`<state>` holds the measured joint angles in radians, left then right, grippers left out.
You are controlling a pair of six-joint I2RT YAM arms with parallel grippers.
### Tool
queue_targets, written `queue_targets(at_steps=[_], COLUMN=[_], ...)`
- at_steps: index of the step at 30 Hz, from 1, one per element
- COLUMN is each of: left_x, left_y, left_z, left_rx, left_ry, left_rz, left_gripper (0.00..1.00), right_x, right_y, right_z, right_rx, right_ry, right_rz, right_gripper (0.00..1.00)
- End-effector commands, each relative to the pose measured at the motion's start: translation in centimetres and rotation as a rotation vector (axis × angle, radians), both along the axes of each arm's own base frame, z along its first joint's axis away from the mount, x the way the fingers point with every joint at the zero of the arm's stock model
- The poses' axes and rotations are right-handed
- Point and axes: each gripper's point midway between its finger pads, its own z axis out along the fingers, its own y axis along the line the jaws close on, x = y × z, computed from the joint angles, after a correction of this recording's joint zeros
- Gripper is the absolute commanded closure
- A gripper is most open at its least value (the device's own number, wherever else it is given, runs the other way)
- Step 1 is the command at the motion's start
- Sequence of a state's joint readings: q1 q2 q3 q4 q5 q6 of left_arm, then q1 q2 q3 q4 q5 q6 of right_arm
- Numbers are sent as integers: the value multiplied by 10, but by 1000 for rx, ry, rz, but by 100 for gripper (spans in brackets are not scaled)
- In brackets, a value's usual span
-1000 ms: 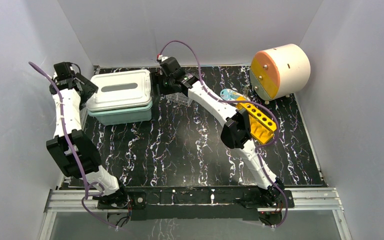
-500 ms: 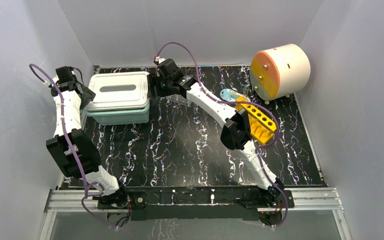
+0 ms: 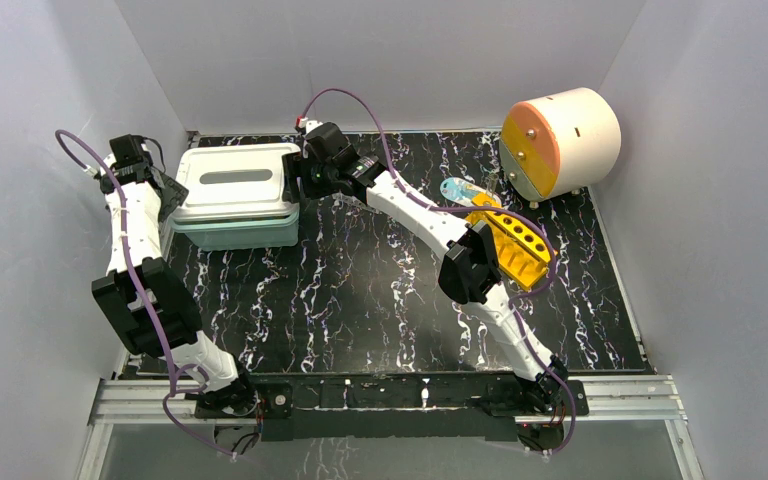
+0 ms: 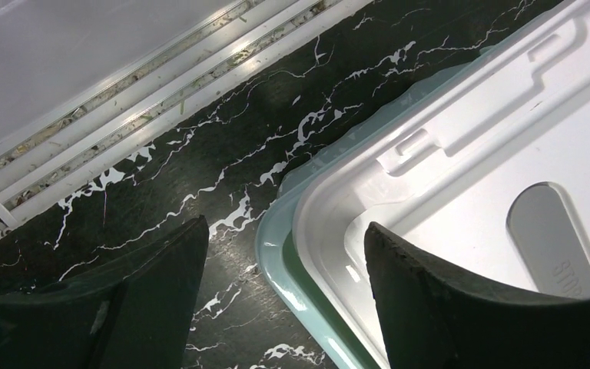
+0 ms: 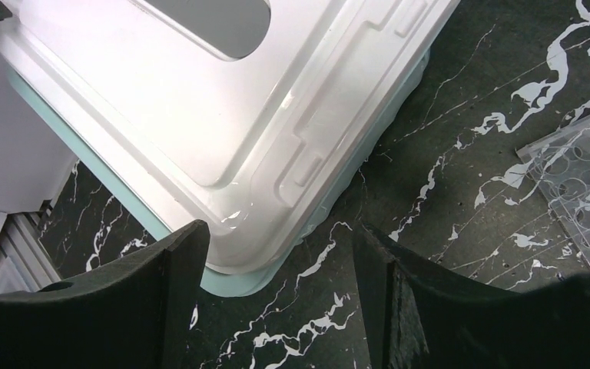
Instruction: Organize the chemistry lab equipment
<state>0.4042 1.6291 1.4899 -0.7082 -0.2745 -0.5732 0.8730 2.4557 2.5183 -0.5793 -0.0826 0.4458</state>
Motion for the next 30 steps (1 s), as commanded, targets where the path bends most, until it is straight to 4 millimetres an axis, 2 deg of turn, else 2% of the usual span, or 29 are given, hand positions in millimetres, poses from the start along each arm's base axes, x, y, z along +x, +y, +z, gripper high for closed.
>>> queue_targets(at_steps=[1, 10, 17, 23, 27, 29, 30], left_x=[4, 7, -10, -17, -21, -25, -27], left_y=[7, -1, 0, 0, -1, 1, 1], left_z=[19, 1, -19, -19, -18, -18, -17], left_rx=[25, -22, -30, -26, -22, -15, -10], left_ry=[-40, -31, 30, 34, 39, 49, 53], left_rz=[14, -20, 34, 41, 56, 71, 77], left_gripper=[27, 27, 27, 29, 39, 49, 50], right_x=[2, -1, -3, -8, -13, -17, -19], right_y=[9, 9, 9, 11, 12, 12, 12], right_z=[28, 8, -7, -14, -11, -7, -7], right_rx=[64, 17, -3, -6, 3, 10, 11], right_ry=[-59, -57, -31, -14, -3, 3, 8], right_rz=[19, 24, 32, 51, 72, 83, 90], right_gripper=[23, 26, 28, 29, 29, 30, 31])
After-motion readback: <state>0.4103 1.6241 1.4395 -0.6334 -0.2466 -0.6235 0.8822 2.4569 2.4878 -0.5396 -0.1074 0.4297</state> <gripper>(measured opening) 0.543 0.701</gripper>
